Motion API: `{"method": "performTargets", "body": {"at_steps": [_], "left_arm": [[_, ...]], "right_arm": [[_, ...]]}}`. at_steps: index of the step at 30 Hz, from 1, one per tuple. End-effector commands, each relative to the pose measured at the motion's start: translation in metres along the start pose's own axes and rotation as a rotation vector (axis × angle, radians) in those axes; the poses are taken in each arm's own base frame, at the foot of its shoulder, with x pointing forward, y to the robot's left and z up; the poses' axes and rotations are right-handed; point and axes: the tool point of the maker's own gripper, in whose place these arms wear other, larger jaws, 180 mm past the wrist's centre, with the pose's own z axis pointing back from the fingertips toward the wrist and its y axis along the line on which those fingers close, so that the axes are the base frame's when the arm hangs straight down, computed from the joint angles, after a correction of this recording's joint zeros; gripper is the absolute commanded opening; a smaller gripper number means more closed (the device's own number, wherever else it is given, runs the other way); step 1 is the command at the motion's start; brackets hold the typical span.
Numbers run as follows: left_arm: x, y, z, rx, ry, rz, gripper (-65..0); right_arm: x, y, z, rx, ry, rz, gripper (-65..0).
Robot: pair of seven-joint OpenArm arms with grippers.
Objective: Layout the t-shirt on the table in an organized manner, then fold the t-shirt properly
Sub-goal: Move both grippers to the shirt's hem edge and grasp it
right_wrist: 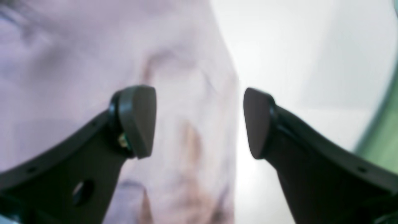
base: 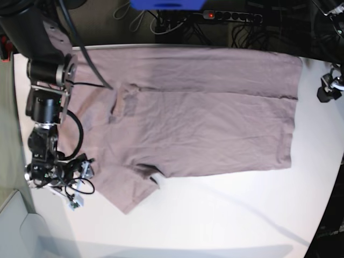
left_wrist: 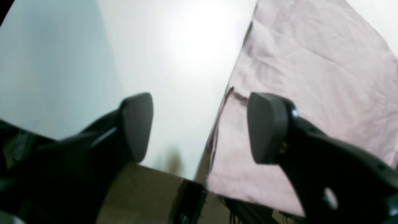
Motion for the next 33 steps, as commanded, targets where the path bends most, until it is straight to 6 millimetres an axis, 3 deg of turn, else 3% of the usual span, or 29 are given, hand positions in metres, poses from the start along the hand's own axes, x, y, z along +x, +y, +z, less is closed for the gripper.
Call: {"method": "performTargets", "body": {"at_steps": [1, 4, 16, 26, 30, 33], "left_arm": [[0.014, 0.0, 0.006, 0.0, -0.036, -0.021, -16.7], [0.012, 0.001, 0.006, 0.003, -0.031, -0.021, -14.4], [0.007, 0.003, 0.007, 0.009, -0.018, -0.022, -14.0], [0.004, 0.003, 0.007, 0.008, -0.016, -0.018, -14.0], [0.004, 0.003, 0.007, 0.007, -0.016, -0.019, -14.1], [0.004, 0.003, 0.007, 0.006, -0.015, -0.018, -14.1]], "right_arm": [[0.025, -0.019, 0.009, -0.03, -0.066, -0.005, -20.9], [0.036, -0.014, 0.0, 0.014, -0.128, -0.04, -20.9], [0.04, 0.0, -0.018, 0.085, -0.266, -0.107, -20.7], [0.04, -0.038, -0.011, -0.028, -0.362, -0.224, -20.8], [0.034, -0.063, -0.004, -0.108, -0.381, -0.302, -20.8], [0.028, -0.063, -0.007, -0.116, -0.368, -0.31, -20.7]]}}
